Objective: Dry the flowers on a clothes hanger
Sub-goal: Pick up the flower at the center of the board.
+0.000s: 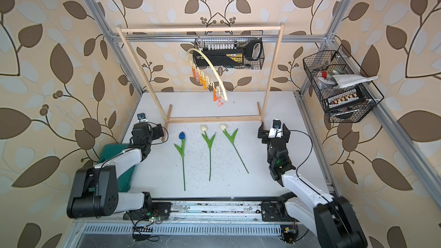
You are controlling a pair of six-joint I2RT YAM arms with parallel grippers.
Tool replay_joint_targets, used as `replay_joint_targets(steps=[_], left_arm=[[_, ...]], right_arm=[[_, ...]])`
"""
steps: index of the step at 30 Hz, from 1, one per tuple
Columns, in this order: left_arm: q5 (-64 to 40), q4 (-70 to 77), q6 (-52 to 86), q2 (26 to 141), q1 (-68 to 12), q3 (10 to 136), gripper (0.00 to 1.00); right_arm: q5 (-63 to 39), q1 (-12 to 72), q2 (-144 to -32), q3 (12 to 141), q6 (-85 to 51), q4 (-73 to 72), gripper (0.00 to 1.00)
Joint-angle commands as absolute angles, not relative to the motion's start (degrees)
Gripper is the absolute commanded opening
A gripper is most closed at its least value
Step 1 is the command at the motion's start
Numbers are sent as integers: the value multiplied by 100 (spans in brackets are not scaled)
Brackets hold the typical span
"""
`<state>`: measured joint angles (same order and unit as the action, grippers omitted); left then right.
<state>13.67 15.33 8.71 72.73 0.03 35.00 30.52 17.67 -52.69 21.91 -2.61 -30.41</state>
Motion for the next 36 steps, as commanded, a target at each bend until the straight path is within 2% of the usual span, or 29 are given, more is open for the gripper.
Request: replay_joint_targets(steps=[1, 3, 5, 6, 8, 10, 12, 14, 18, 23, 25, 27, 31, 33, 36], left_arm=[[1027, -6, 1126, 6314, -672, 3939, 99], [1015, -335, 1364, 5836, -1030, 4075, 99], [857, -680, 1966, 5499, -1063, 4238, 99], [969, -952, 2329, 5404, -1063, 4351, 99], [1867, -1951, 3213, 5397, -1063, 4711, 99], [3257, -3574, 4754, 5590, -1055, 5226, 99], [3502, -4044, 4972, 5718, -1046, 5477, 99], [3128, -3395, 4229, 5701, -1037, 5429, 99], [2801, -2878, 4345, 5654, -1012, 5482, 99], [2166, -3224, 4270, 5599, -984, 5993, 99], [1457, -3335, 4062, 5551, -985, 6051, 99], [301, -3195, 3837, 5482, -984, 5876, 99], [-1452, -2555, 4138, 5101, -1064, 4891, 99], [-1767, -2172, 4280, 4820, -1176, 4295, 99], [-1880, -1955, 4348, 4490, -1328, 3720, 98]], right_arm=[[3413, 1809, -4681, 3125, -1418, 32, 99], [3954, 1780, -4555, 3634, -2126, 1178, 99], [4742, 1749, -4465, 3999, -3518, 2635, 99], [4768, 1749, -4400, 4068, -4123, 3192, 99], [3767, 1740, -4189, 3844, -3548, 2731, 99], [2971, 1740, -4030, 3554, -3298, 2270, 99], [2384, 1745, -4044, 3507, -3221, 2215, 99], [1785, 1740, -4205, 3532, -3133, 2206, 99], [747, 1745, -4816, 3630, -3007, 2188, 98], [272, 1773, -5467, 3935, -2875, 2476, 97], [-28, 1802, -5611, 3937, -2772, 2380, 91], [-380, 1863, -5785, 3929, -2686, 2301, 84], [-498, 2265, -6538, 4118, -2589, 2549, 58], [-263, 2621, -7010, 4291, -2525, 2727, 52], [340, 3242, -7648, 4559, -2455, 2901, 50]])
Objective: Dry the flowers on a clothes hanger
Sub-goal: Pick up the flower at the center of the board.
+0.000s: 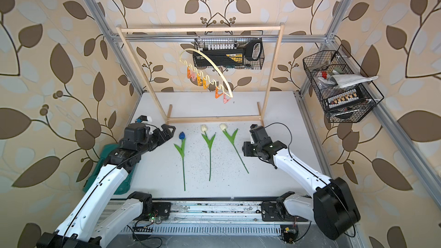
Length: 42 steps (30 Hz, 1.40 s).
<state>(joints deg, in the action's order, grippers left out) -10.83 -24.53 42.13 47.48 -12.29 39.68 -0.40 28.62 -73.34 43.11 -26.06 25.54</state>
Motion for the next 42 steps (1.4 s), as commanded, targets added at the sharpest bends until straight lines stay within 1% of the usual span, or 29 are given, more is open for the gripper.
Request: replay_joint_targets(steps=[1, 3, 6, 12, 18, 20, 22, 25, 30, 33, 37, 39, 41, 42], left_arm=[[-1939, -1969, 4353, 4425, -1364, 3639, 98], [-2083, -2051, 4329, 4326, -1435, 3587, 97], [-2136, -2301, 4237, 4166, -1600, 3620, 96], [-1972, -2501, 4157, 3885, -1893, 3610, 95], [-1890, -2436, 4135, 4018, -1907, 3569, 95], [-1881, -2419, 4136, 4084, -1915, 3545, 95], [-1881, -2375, 4125, 4130, -1925, 3530, 95], [-1881, -2331, 4120, 4170, -1941, 3540, 95], [-1968, -2276, 4121, 4260, -2048, 3629, 94], [-1991, -2127, 4230, 4306, -2301, 3678, 92], [-1861, -1774, 4292, 4357, -3004, 3648, 89], [-1751, -1618, 4250, 4398, -3385, 3648, 86], [-1582, -1533, 4212, 4466, -3720, 3689, 85], [-1538, -1485, 4181, 4518, -3860, 3715, 83]], right_arm=[[497, 3390, -7790, 4626, -2452, 2917, 49], [677, 3590, -8108, 4788, -2439, 2926, 44], [862, 3691, -8534, 4953, -2404, 2910, 40], [1108, 3693, -9064, 5015, -2239, 2598, 40], [735, 3683, -9617, 5001, -2275, 2180, 39], [787, 3685, -9707, 5010, -2316, 2226, 30], [816, 3696, -9716, 4993, -2389, 2267, 13], [901, 3760, -9610, 4875, -2497, 2249, 0], [984, 3882, -9229, 4777, -2660, 2296, 0], [692, 3944, -8791, 4866, -2844, 2481, 0], [-119, 3946, -7901, 4794, -3470, 2520, 0], [-425, 3946, -7469, 4658, -3821, 2453, 0], [-524, 3942, -7098, 4578, -3960, 2484, 0], [-488, 3925, -6929, 4600, -3964, 2607, 0]])
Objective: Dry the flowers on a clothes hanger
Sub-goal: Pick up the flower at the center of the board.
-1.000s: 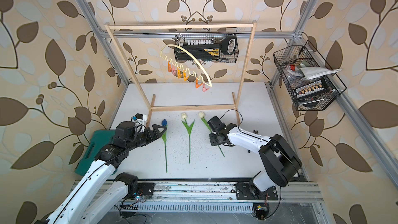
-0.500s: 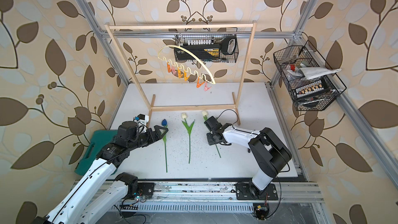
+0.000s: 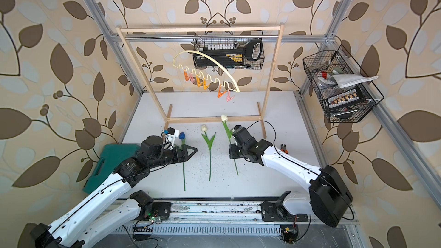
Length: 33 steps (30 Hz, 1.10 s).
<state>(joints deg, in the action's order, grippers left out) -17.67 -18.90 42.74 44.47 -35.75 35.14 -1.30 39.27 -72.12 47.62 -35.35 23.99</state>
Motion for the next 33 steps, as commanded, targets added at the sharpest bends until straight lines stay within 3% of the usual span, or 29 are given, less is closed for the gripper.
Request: replay_joint_targets(steps=[1, 6, 10, 14, 20, 33], left_arm=[[-1539, -1430, 4151, 4584, -3973, 3755, 81], [-1674, -932, 3971, 5030, -4475, 3870, 75], [-1577, -336, 3987, 5374, -4861, 3868, 64], [-1253, 138, 4098, 5657, -5121, 3875, 60], [-1115, 664, 4311, 6047, -5270, 3928, 47], [-695, 669, 4333, 6505, -5570, 4271, 36]], right_arm=[[-525, 3897, -6799, 4622, -3943, 2712, 0], [-1831, 3552, -6538, 4438, -4243, 2573, 0], [-2872, 3429, -6343, 3825, -5165, 1419, 0], [-3520, 3411, -6320, 3506, -5931, 493, 0], [-3551, 3410, -6103, 3026, -7192, -778, 0], [-3562, 3462, -6216, 2971, -8105, -1714, 0]])
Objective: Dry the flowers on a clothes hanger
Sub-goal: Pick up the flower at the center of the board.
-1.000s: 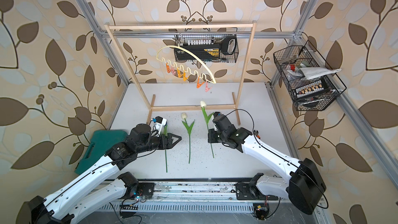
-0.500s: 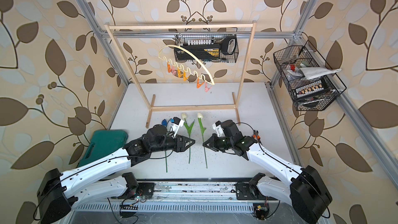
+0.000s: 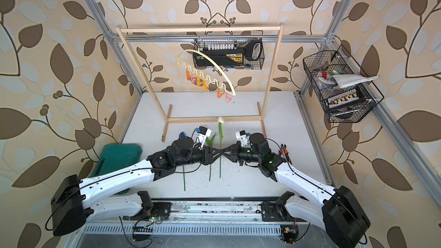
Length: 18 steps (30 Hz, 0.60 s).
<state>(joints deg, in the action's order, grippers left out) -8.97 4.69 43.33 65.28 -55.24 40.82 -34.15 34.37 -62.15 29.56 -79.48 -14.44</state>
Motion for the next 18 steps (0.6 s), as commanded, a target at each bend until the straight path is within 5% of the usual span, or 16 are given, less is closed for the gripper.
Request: replay_joint_targets(steps=[1, 18], left_arm=[[-645, 652, 4329, 6481, -5568, 4271, 35], [-854, 593, 4480, 6508, -5567, 4434, 30]], right_arm=[[-3573, 3480, -6206, 2977, -8059, -1709, 0], [-3242, 3639, -5739, 3075, -6990, -737, 0]])
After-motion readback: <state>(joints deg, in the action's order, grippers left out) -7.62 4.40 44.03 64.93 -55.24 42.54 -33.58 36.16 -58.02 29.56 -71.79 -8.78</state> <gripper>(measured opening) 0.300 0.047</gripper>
